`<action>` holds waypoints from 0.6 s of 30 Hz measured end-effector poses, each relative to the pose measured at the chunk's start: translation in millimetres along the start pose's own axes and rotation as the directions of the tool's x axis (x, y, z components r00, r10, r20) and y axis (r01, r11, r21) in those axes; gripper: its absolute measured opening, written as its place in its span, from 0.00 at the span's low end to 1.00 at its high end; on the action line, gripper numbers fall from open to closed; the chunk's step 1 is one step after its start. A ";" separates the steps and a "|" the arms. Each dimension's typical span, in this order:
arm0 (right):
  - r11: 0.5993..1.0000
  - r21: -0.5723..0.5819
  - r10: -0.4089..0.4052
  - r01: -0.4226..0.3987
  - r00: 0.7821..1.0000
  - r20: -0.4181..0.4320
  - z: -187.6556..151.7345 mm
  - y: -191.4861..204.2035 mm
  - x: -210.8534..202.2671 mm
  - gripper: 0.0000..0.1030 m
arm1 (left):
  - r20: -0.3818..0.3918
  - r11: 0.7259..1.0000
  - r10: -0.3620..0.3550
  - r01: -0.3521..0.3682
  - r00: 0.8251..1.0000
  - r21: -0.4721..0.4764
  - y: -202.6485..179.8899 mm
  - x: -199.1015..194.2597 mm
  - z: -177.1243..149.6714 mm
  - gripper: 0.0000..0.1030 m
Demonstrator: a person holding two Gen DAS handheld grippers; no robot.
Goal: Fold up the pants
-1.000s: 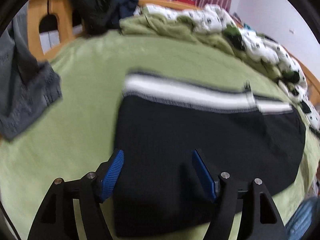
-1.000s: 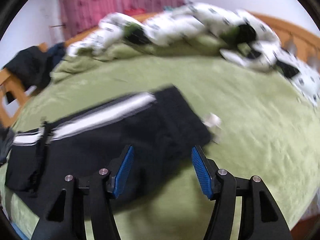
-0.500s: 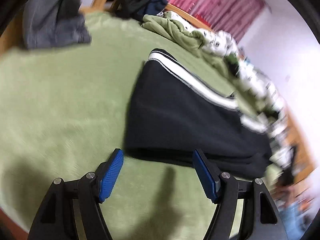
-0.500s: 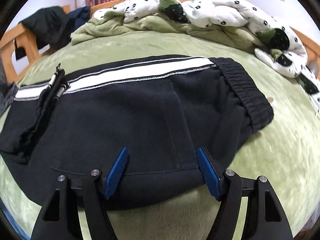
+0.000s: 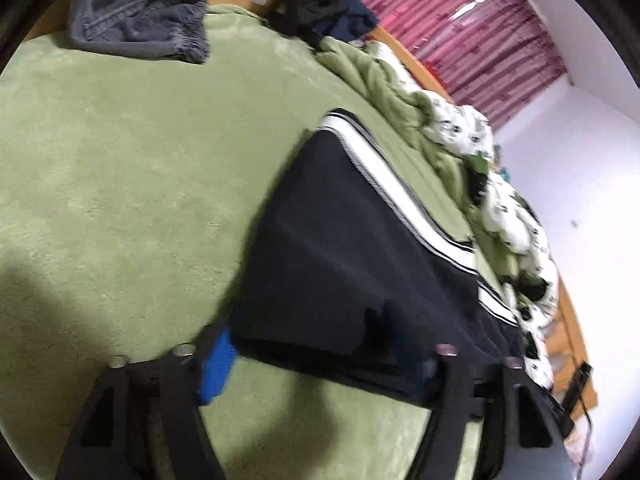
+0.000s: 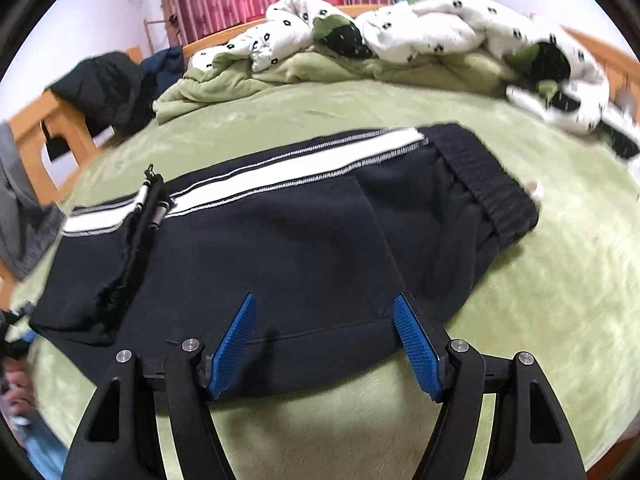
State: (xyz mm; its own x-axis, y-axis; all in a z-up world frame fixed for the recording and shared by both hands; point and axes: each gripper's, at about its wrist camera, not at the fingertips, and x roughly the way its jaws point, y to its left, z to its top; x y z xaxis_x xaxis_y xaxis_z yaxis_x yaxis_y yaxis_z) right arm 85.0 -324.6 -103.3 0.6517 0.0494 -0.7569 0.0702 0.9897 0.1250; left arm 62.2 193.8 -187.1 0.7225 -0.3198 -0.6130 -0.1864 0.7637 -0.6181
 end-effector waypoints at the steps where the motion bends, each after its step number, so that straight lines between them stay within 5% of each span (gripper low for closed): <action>1: 1.000 0.018 0.013 -0.013 1.000 -0.009 0.2 -4.0 0.5 0.66 | -0.002 1.000 0.005 -0.005 1.000 -0.007 0.3 0.8 0.6 0.55; 7: 0.993 0.088 0.078 -0.075 0.997 -0.029 -3.3 -23.3 0.4 0.58 | -0.032 0.994 -0.041 0.037 0.999 -0.106 12.4 0.6 7.8 0.52; 11: 0.991 0.086 0.107 -0.102 0.993 -0.050 -6.9 -27.0 2.5 0.56 | -0.009 0.988 0.001 -0.003 1.000 -0.155 16.6 -3.4 3.0 0.24; 18: 0.994 0.064 0.093 -0.088 0.992 -0.080 -16.6 -38.0 0.2 0.47 | 0.079 0.993 0.087 -0.093 0.993 0.071 -54.8 -26.0 6.1 0.12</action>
State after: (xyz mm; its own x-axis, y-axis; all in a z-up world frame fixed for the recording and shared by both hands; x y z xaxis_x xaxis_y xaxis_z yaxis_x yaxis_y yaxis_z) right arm 69.9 -359.9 -118.8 0.5928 0.1515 -0.7910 0.0612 0.9708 0.2319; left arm 57.7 163.6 -134.3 0.7540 -0.2064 -0.6237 -0.2049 0.8281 -0.5218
